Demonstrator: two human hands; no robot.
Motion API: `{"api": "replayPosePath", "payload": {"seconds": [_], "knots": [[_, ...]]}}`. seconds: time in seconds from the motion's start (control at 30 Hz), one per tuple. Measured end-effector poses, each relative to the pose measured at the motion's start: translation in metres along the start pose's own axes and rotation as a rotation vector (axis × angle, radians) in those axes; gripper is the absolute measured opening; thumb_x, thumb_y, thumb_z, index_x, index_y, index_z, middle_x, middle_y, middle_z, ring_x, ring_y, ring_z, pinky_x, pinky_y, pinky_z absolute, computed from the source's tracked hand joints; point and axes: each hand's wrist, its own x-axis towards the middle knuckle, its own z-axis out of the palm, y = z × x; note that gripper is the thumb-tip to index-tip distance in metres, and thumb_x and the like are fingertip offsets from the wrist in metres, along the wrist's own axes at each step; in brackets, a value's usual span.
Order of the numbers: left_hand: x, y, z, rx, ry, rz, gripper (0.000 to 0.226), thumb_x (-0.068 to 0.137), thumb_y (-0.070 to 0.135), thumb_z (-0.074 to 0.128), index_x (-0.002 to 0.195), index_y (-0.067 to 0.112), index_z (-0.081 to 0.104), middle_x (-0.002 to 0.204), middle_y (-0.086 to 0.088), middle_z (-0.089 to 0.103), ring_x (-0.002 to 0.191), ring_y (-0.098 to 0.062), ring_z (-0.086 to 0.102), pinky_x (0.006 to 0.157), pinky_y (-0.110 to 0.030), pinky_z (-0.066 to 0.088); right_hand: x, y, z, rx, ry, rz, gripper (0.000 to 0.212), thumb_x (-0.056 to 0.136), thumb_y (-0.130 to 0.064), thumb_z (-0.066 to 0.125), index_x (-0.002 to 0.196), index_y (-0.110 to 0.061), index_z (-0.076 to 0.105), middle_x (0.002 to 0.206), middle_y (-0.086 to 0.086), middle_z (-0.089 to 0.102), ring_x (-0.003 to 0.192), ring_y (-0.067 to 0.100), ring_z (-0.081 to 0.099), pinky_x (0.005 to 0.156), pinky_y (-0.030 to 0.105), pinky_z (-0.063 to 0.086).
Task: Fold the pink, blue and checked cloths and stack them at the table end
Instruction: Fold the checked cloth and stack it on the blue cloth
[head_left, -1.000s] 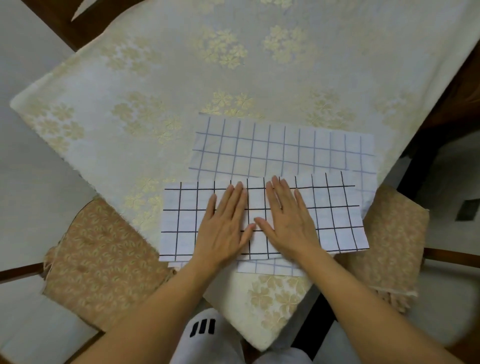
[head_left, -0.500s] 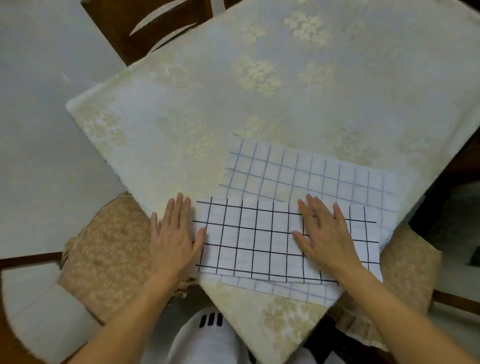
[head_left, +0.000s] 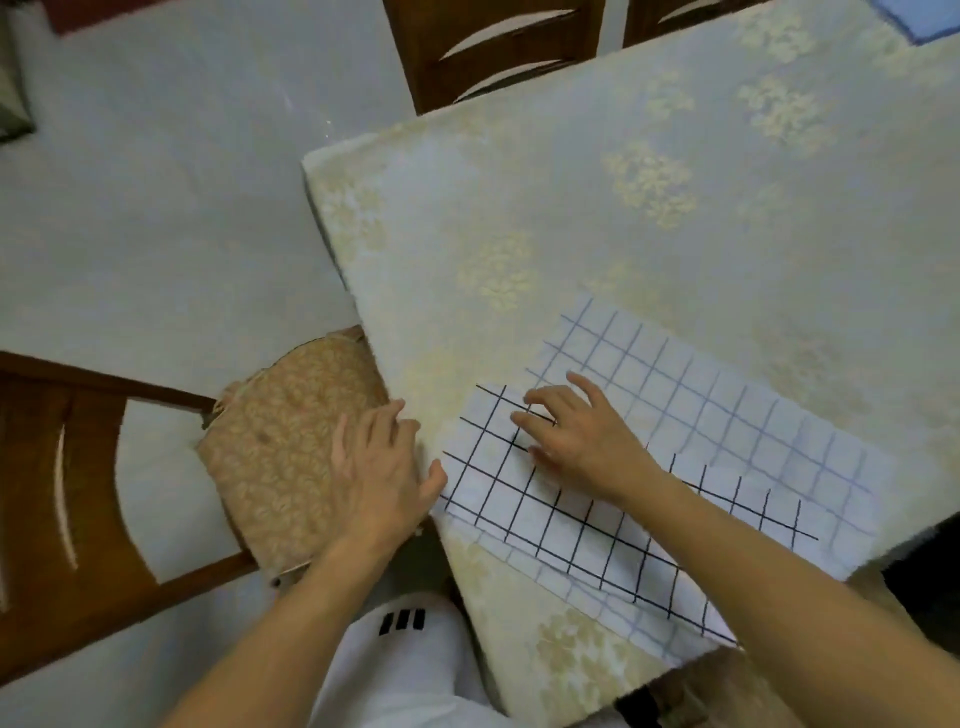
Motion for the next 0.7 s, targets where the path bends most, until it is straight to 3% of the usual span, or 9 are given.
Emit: {"api": "replayPosePath", "payload": {"seconds": [0.23, 0.57, 0.7], "knots": [[-0.015, 0.009, 0.001, 0.05, -0.064, -0.125, 0.041, 0.073, 0.05, 0.059, 0.096, 0.016, 0.065, 0.127, -0.006, 0.055, 0.116, -0.028, 0.05, 0.114, -0.054, 0.024, 0.06, -0.007, 0.003, -0.001, -0.145, -0.282, 0.04, 0.075, -0.023, 0.074, 0.114, -0.019, 0.066, 0.113, 0.012, 0.06, 0.098, 0.03, 0.06, 0.092, 0.049, 0.045], [-0.024, 0.018, 0.009, 0.098, -0.173, -0.267, 0.042, 0.074, 0.058, 0.053, 0.085, 0.02, 0.068, 0.13, -0.001, 0.052, 0.117, -0.023, 0.047, 0.113, -0.051, 0.024, 0.119, -0.013, 0.001, -0.064, -0.347, -0.453, 0.031, 0.067, -0.025, 0.066, 0.098, -0.023, 0.067, 0.105, 0.005, 0.054, 0.091, 0.025, 0.055, 0.085, 0.043, 0.044], [-0.023, 0.02, 0.009, 0.079, -0.197, -0.316, 0.043, 0.074, 0.057, 0.056, 0.089, 0.02, 0.069, 0.136, 0.0, 0.048, 0.124, -0.022, 0.045, 0.116, -0.051, 0.019, 0.127, -0.013, 0.001, -0.086, -0.399, -0.508, 0.036, 0.068, -0.027, 0.066, 0.103, -0.021, 0.064, 0.106, 0.006, 0.053, 0.092, 0.025, 0.054, 0.084, 0.045, 0.046]]}}
